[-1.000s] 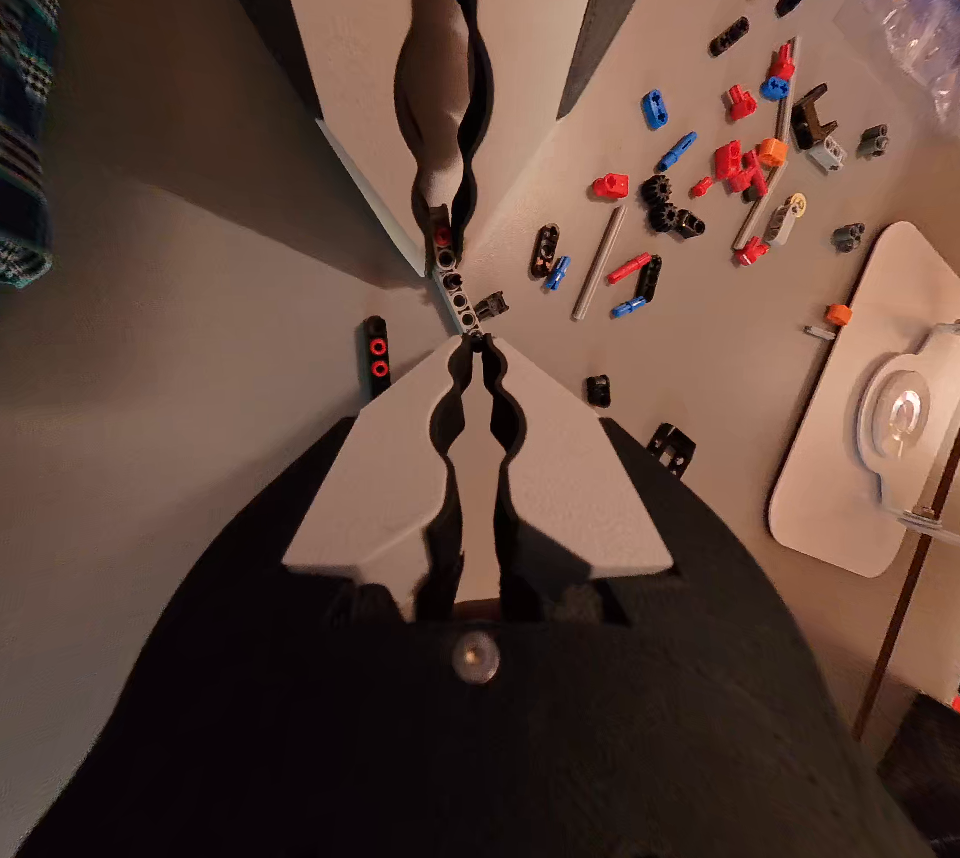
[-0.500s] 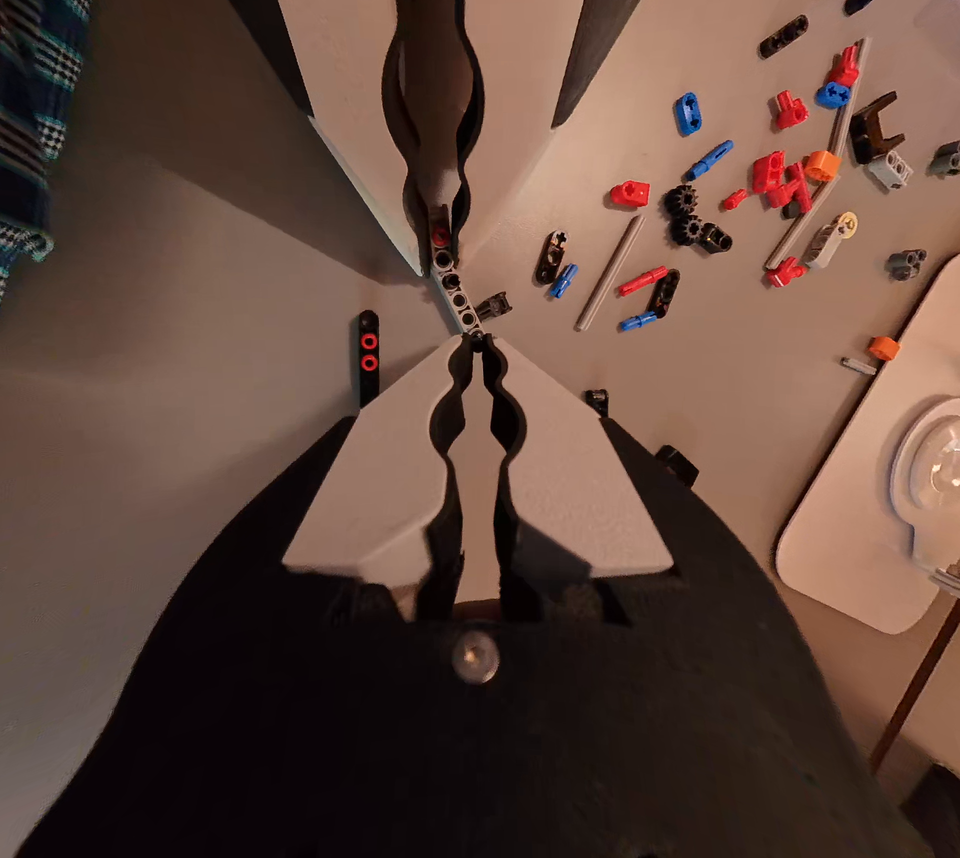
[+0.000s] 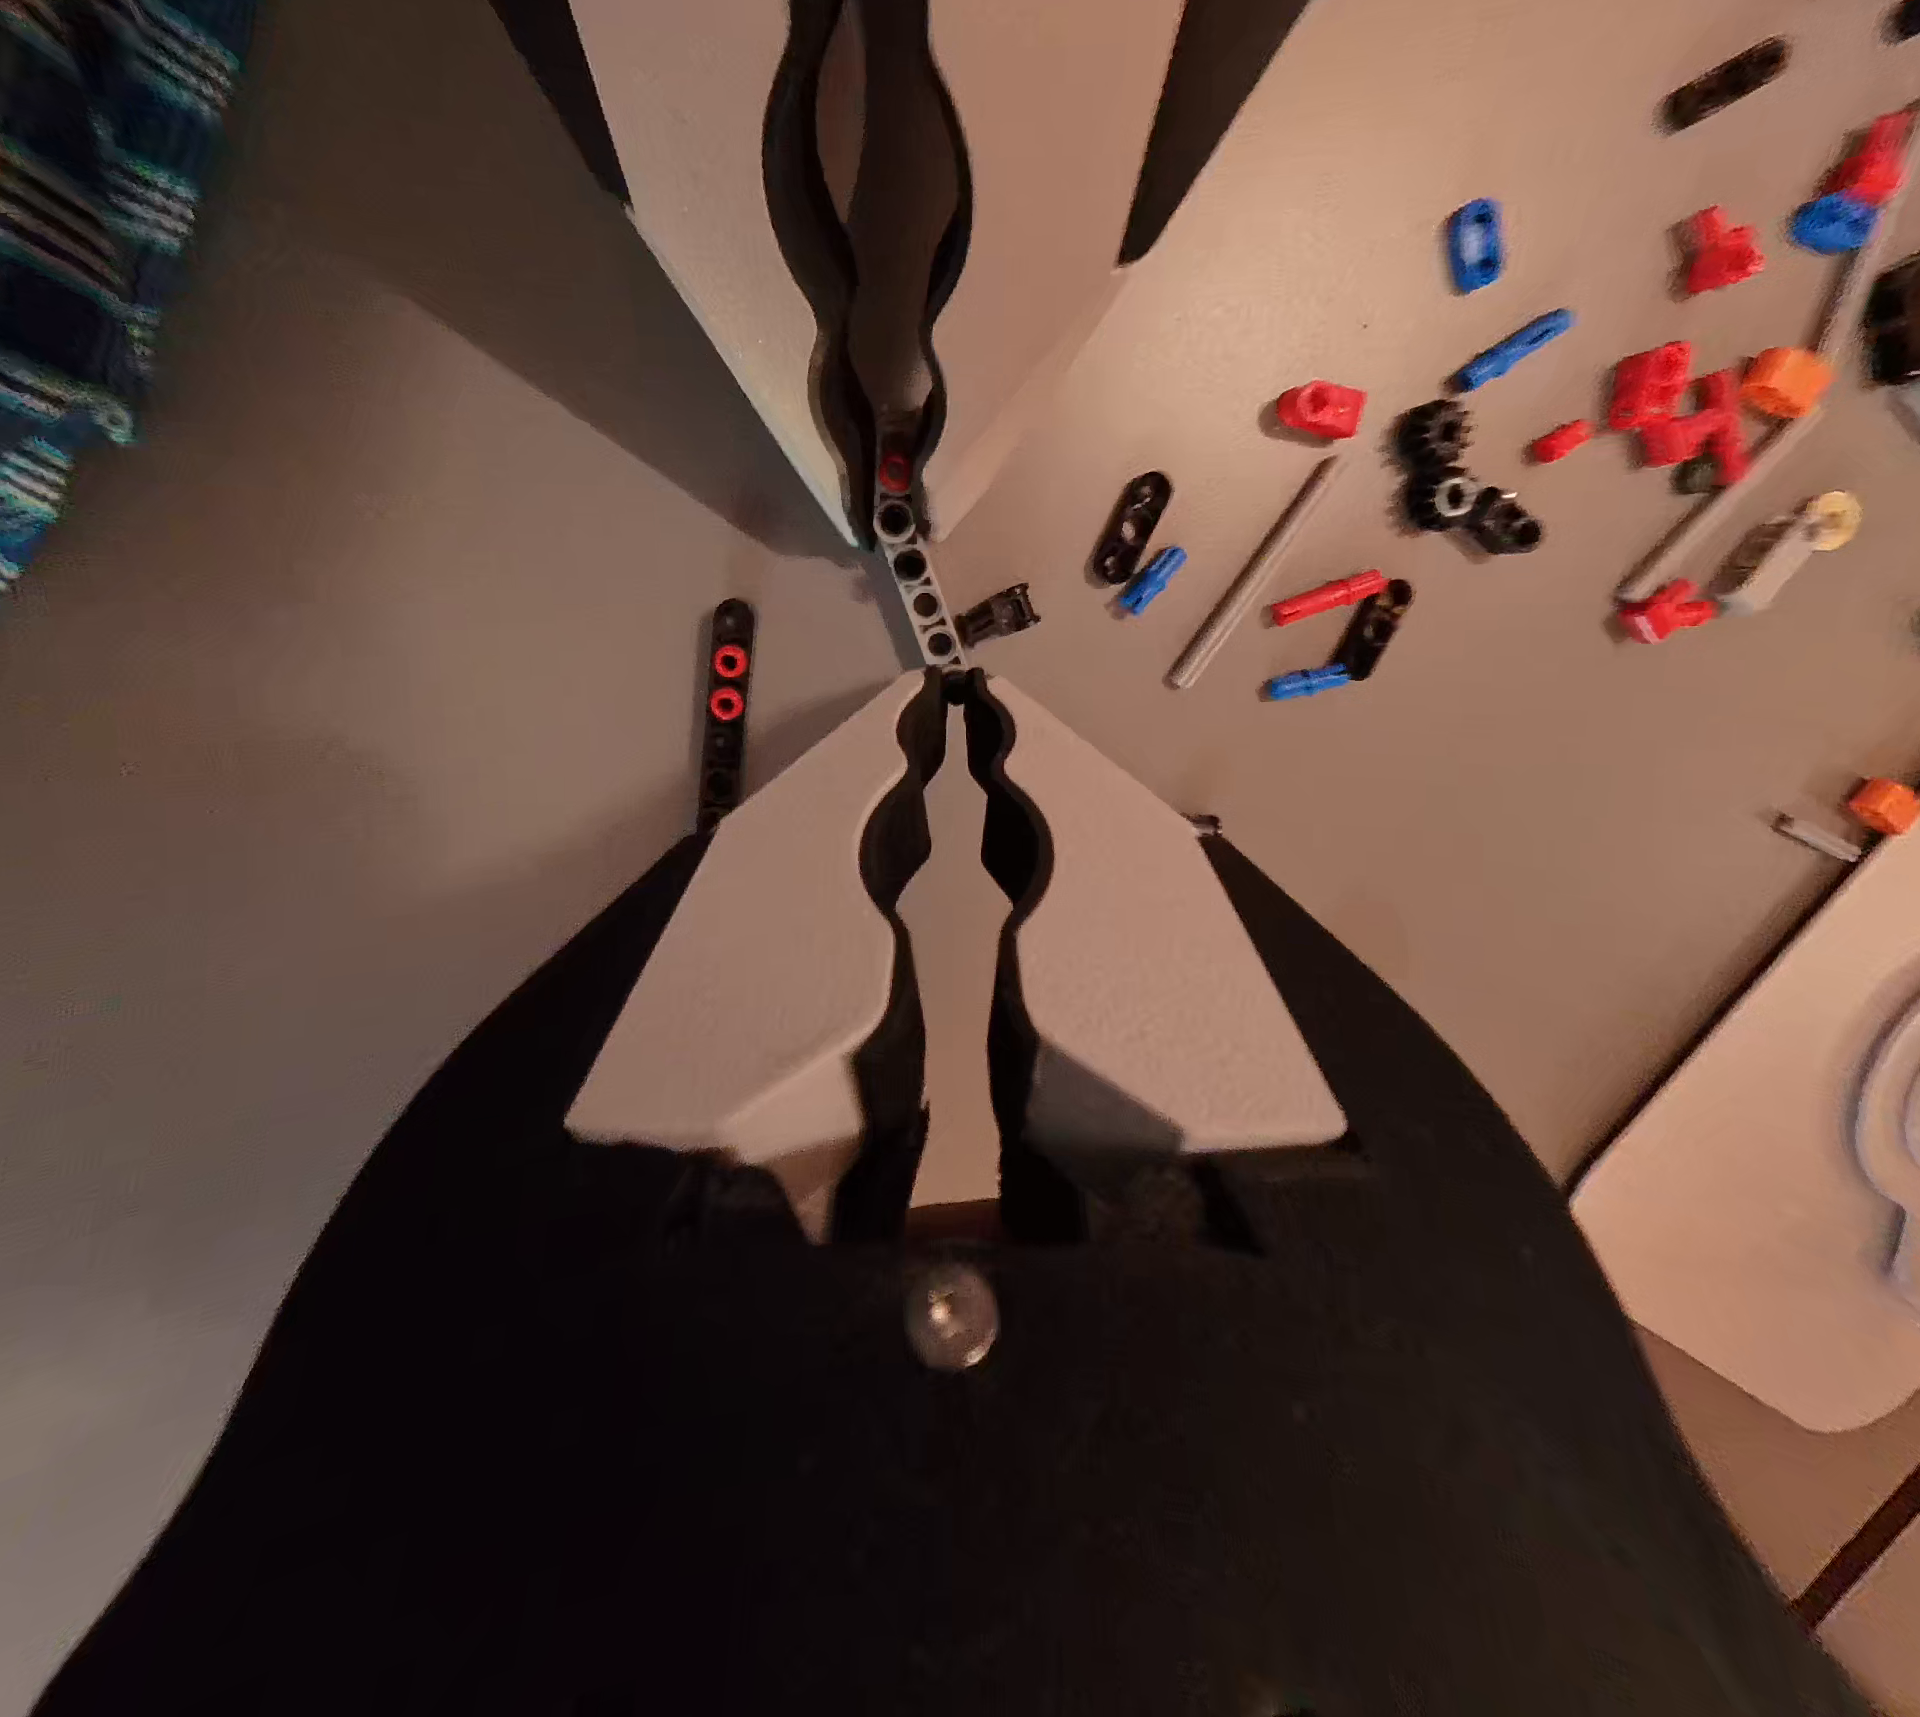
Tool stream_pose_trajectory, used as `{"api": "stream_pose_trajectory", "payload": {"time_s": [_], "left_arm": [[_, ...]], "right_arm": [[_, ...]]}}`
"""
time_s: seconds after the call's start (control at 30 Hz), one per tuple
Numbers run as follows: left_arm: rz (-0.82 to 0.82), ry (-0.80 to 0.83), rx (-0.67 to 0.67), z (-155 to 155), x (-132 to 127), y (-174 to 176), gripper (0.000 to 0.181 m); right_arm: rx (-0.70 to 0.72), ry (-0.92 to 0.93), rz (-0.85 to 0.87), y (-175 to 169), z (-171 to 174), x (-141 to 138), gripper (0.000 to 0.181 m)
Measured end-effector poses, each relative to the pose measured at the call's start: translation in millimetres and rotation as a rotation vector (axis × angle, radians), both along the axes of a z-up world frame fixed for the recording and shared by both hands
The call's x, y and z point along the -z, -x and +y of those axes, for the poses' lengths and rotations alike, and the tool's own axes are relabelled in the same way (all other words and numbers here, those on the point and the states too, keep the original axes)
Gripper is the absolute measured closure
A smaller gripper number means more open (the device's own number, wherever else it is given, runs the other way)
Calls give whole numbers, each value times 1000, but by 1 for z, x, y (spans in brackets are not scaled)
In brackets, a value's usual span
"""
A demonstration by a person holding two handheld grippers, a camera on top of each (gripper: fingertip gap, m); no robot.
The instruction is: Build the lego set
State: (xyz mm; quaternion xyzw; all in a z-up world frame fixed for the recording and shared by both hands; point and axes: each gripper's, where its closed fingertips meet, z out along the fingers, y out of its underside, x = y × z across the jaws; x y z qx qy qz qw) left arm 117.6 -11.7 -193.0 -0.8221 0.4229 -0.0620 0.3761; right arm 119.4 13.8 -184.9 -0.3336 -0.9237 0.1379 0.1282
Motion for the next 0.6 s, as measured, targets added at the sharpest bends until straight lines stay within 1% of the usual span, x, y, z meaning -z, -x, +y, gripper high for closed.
{"api": "stream_pose_trajectory", "payload": {"time_s": [0.17, 0.37, 0.5, 0.6], "left_arm": [[-9, 5, -3, 1, 0, 0, 175], [-11, 7, 4, 2, 1, 0, 175], [-24, 20, 3, 1, 0, 1, 175], [-38, 25, 8, 0, -1, -3, 174]], "right_arm": [[-13, 29, -24, 2, 1, 2, 180], [32, 92, -60, 2, 0, 2, 179], [100, 131, -6, 0, 2, -4, 168], [145, 130, 38, -5, 7, -10, 169]]}}
